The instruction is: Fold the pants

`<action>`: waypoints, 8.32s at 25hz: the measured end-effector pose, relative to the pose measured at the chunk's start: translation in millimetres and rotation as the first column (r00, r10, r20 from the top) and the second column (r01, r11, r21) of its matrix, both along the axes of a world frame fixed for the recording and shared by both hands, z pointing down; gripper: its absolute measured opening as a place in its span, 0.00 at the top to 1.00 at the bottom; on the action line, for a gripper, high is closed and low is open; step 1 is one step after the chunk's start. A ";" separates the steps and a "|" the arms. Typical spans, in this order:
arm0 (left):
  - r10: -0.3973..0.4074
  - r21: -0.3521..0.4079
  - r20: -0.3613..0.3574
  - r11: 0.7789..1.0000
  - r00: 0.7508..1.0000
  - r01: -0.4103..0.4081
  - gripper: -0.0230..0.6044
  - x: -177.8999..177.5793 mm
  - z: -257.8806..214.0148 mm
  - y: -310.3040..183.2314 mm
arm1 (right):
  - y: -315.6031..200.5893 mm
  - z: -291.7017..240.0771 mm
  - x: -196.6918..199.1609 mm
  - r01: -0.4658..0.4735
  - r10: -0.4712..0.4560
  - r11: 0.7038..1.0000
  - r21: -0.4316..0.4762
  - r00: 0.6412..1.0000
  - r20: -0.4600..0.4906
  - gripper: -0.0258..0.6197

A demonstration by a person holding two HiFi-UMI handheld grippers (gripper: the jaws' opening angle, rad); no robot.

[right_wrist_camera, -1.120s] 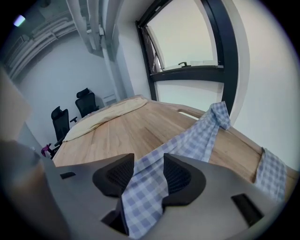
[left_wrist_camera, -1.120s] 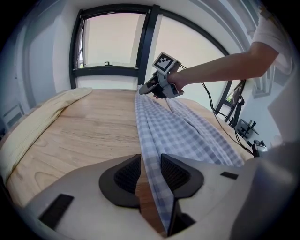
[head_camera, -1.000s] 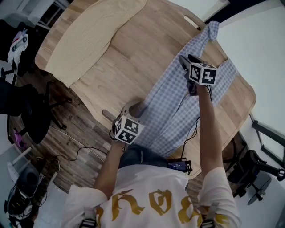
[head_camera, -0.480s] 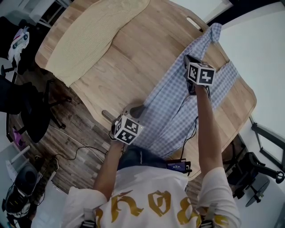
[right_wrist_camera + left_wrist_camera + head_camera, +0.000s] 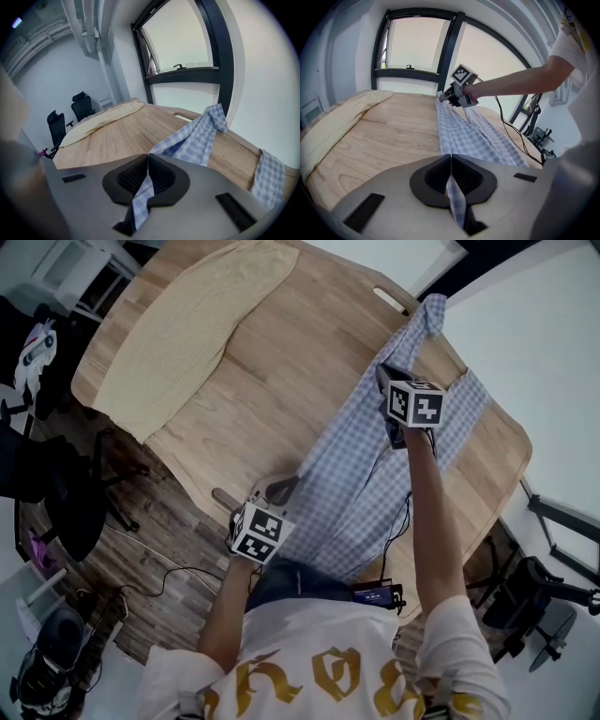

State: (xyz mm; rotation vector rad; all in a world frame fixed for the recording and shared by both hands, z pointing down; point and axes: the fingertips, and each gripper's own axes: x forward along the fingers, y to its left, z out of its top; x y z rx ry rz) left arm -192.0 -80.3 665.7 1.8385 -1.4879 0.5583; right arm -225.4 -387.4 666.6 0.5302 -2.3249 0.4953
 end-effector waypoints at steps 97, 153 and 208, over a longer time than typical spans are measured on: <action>0.515 -0.149 -0.241 0.818 0.823 -0.556 0.63 192.1 -49.3 -16.2 | 69.8 -64.2 277.2 -0.314 0.315 0.949 0.031 0.949 -0.021 0.78; 0.511 -0.207 -0.060 0.834 0.858 -0.511 0.89 269.0 -69.5 163.4 | 438.7 -24.6 386.9 -0.300 0.328 0.923 -0.240 0.941 0.085 0.83; 0.511 -0.124 0.067 0.856 0.857 -0.501 0.89 204.9 -181.6 -140.7 | 130.0 -208.1 370.7 -0.334 0.339 0.941 -0.053 0.930 0.144 0.83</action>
